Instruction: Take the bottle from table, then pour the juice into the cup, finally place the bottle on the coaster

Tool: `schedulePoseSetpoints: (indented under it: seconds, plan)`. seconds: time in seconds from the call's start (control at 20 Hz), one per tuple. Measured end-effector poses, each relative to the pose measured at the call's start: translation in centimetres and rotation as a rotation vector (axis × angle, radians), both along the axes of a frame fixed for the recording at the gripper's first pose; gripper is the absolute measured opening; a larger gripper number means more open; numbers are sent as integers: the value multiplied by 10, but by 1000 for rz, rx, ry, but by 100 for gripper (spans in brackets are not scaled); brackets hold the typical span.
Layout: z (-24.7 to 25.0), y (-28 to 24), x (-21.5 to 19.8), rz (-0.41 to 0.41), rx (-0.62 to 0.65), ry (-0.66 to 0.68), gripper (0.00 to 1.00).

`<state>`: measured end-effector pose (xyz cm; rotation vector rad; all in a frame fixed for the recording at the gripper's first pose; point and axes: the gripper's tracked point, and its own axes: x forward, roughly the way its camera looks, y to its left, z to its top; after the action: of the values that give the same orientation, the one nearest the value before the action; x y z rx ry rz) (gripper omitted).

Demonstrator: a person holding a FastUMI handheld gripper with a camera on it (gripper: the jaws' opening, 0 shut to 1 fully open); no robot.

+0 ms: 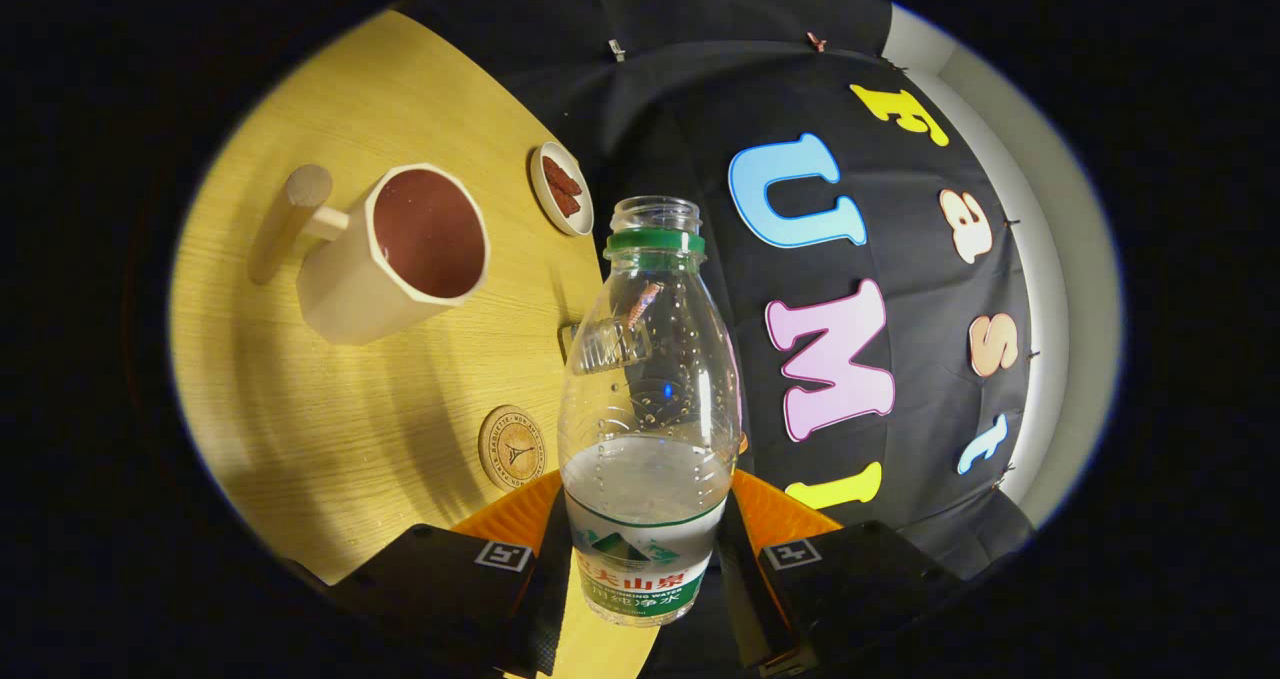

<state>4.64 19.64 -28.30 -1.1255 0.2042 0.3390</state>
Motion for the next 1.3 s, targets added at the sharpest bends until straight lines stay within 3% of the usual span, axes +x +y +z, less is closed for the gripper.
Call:
schedulePoseSetpoints:
  seconds: [0.75, 1.3]
  plan:
    - [3, 5, 3, 95, -243, -55, 68]
    - [-3, 13, 9, 147, -331, -90, 68]
